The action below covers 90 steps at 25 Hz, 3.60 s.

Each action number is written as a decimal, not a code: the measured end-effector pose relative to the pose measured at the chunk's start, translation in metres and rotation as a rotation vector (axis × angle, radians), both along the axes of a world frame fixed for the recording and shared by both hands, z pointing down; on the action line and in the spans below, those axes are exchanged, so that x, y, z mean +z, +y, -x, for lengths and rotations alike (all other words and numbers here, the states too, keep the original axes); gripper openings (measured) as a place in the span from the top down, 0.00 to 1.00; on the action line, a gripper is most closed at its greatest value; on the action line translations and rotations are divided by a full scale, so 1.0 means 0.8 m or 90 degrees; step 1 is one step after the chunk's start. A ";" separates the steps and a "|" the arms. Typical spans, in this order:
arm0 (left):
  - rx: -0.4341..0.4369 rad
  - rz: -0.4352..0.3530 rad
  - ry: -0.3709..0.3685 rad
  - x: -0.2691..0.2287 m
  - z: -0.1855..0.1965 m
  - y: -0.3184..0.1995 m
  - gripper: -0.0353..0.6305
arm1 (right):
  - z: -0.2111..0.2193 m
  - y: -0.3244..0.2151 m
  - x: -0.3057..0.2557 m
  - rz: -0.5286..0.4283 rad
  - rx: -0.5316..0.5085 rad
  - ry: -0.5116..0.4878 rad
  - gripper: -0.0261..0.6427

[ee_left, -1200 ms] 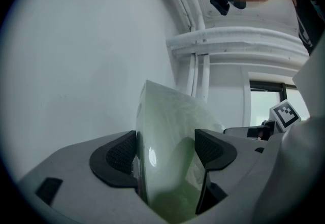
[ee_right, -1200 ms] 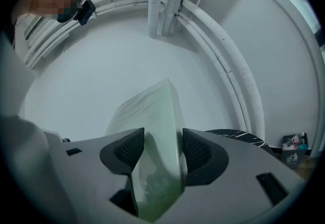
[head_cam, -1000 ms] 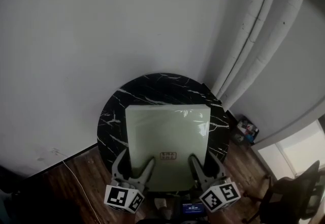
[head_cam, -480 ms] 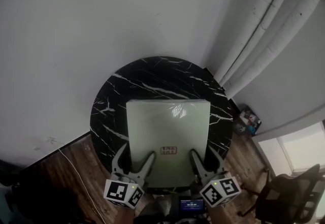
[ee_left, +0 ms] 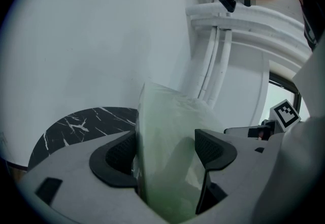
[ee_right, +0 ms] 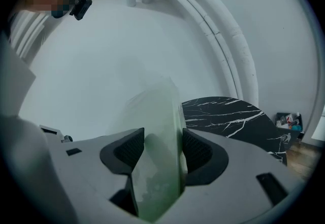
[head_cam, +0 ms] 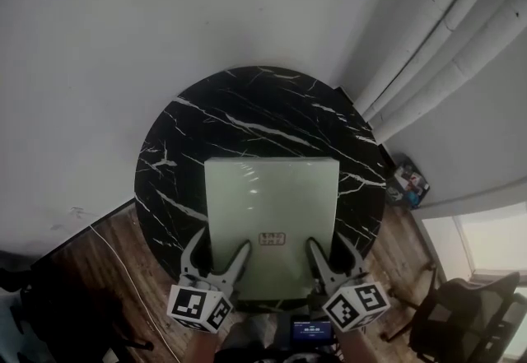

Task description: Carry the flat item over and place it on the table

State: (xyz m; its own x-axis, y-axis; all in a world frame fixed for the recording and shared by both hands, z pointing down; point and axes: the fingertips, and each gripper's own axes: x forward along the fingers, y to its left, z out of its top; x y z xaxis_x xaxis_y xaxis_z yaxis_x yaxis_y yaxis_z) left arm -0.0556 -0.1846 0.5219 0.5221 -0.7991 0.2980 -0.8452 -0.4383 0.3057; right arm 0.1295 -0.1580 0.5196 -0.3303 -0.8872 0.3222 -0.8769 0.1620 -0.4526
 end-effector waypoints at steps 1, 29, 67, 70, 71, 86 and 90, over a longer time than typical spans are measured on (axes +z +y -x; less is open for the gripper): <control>-0.001 0.006 -0.001 0.005 0.000 -0.003 0.39 | -0.001 -0.003 0.006 0.006 -0.001 0.000 0.64; -0.006 0.183 -0.024 0.136 -0.002 -0.070 0.39 | 0.001 -0.071 0.128 0.149 -0.057 0.022 0.64; -0.064 0.092 -0.070 0.085 0.011 -0.069 0.63 | -0.030 -0.062 0.111 0.092 -0.042 0.112 0.84; -0.067 0.077 -0.082 0.072 0.014 -0.062 0.88 | -0.030 -0.052 0.093 0.072 -0.041 0.119 0.92; -0.070 0.071 -0.086 0.068 0.015 -0.060 0.91 | -0.030 -0.050 0.087 0.066 -0.041 0.116 0.93; -0.018 -0.020 -0.055 -0.022 0.016 -0.026 0.93 | -0.042 -0.002 0.006 -0.016 0.018 0.132 0.93; -0.005 -0.031 -0.052 -0.040 0.022 -0.009 0.93 | -0.036 0.014 -0.027 -0.051 0.043 0.115 0.93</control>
State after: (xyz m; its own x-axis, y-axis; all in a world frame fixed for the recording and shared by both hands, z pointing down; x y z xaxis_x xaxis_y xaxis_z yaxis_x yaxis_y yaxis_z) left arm -0.0735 -0.1915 0.4899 0.4909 -0.8182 0.2994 -0.8702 -0.4437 0.2141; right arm 0.1585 -0.1469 0.4978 -0.2133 -0.9305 0.2977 -0.9524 0.1302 -0.2756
